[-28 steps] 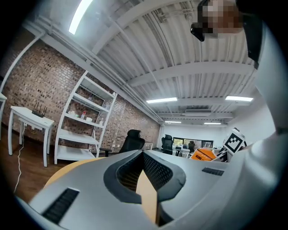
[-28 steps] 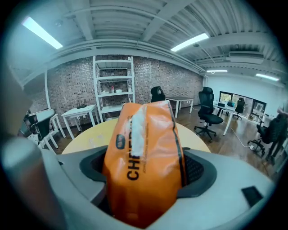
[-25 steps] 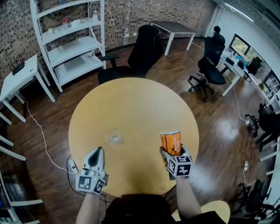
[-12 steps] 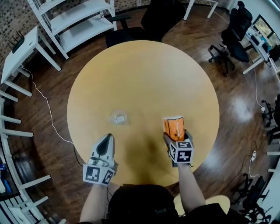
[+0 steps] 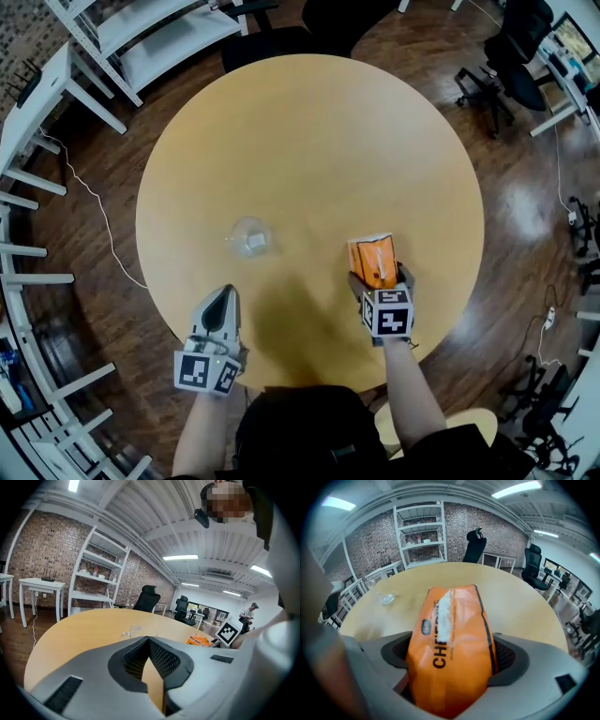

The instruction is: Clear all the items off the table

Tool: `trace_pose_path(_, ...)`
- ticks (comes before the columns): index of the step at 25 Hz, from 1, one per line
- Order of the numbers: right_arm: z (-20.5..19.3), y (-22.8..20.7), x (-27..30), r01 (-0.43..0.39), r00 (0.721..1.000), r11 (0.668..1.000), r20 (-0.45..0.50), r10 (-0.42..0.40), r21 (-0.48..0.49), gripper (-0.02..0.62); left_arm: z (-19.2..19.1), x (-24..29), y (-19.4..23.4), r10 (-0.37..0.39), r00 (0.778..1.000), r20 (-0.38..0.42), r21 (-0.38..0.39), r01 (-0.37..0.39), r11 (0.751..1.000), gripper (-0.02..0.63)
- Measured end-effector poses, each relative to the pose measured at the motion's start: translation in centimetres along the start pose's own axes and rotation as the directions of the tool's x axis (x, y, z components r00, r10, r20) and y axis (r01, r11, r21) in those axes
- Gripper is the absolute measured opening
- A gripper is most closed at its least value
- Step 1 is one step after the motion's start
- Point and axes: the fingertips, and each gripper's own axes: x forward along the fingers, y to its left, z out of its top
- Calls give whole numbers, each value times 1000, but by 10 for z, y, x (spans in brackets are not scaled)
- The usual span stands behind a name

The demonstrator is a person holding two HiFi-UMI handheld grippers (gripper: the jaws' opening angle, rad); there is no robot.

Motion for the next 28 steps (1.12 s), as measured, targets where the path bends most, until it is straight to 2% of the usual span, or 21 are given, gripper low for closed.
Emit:
trace_pose_path(2, 1, -1, 2, -8, 1000, 1000, 18, 8, 8, 491, 1, 1, -2, -9, 1000, 4, -11, 9, 1000, 0)
trace_pose_path(4, 12, -7, -6, 13, 996, 1000, 83, -15, 21, 566, 8, 0, -3, -22, 1000, 21, -37, 23, 999, 0)
trace_pose_path(6, 24, -13, -22, 29, 987, 998, 159, -37, 55, 574, 19, -4, 0, -37, 998, 47, -46, 40, 998, 0)
trace_pose_path(10, 35, -20, -64, 40, 961, 993, 270, -69, 113, 574, 44, -24, 8, -62, 993, 103, -17, 64, 998, 0)
trace_pose_path(13, 44, -24, -109, 20, 928, 982, 363, -88, 188, 571, 63, -40, 7, -88, 984, 158, -1, 89, 996, 0)
trace_pose_path(14, 50, -24, -128, 12, 906, 978, 411, -99, 208, 540, 69, -44, 6, -99, 980, 173, 8, 99, 995, 0)
trace_pose_path(16, 64, -21, -169, 3, 844, 972, 520, -127, 233, 425, 81, -54, 5, -121, 973, 194, 36, 116, 993, 0)
trace_pose_path(17, 69, -18, -189, 1, 810, 971, 569, -141, 238, 420, 87, -61, 5, -130, 970, 206, 53, 121, 991, 0)
trace_pose_path(19, 75, -10, -221, -12, 749, 969, 644, -156, 249, 324, 96, -77, 8, -138, 962, 235, 82, 122, 989, 0)
trace_pose_path(20, 76, -6, -233, -32, 726, 966, 671, -155, 257, 322, 99, -84, 10, -139, 959, 249, 89, 120, 989, 0)
trace_pose_path(21, 76, -2, -242, -58, 706, 962, 692, -150, 267, 282, 102, -91, 14, -137, 956, 260, 92, 117, 989, 0)
trace_pose_path(23, 73, 4, -259, -98, 678, 955, 721, -141, 279, 223, 105, -103, 19, -132, 952, 276, 88, 112, 990, 0)
trace_pose_path(24, 70, 7, -266, -100, 668, 956, 731, -140, 274, 215, 105, -109, 22, -130, 950, 282, 86, 110, 990, 0)
trace_pose_path(25, 67, 10, -273, -86, 658, 961, 740, -142, 261, 206, 106, -114, 24, -129, 949, 288, 85, 109, 990, 0)
trace_pose_path(26, 65, 13, -280, -62, 650, 968, 746, -146, 244, 147, 106, -117, 25, -129, 947, 294, 86, 108, 990, 0)
trace_pose_path(28, 62, 19, -290, -17, 637, 976, 754, -157, 218, 111, 108, -123, 27, -134, 942, 307, 90, 111, 990, 0)
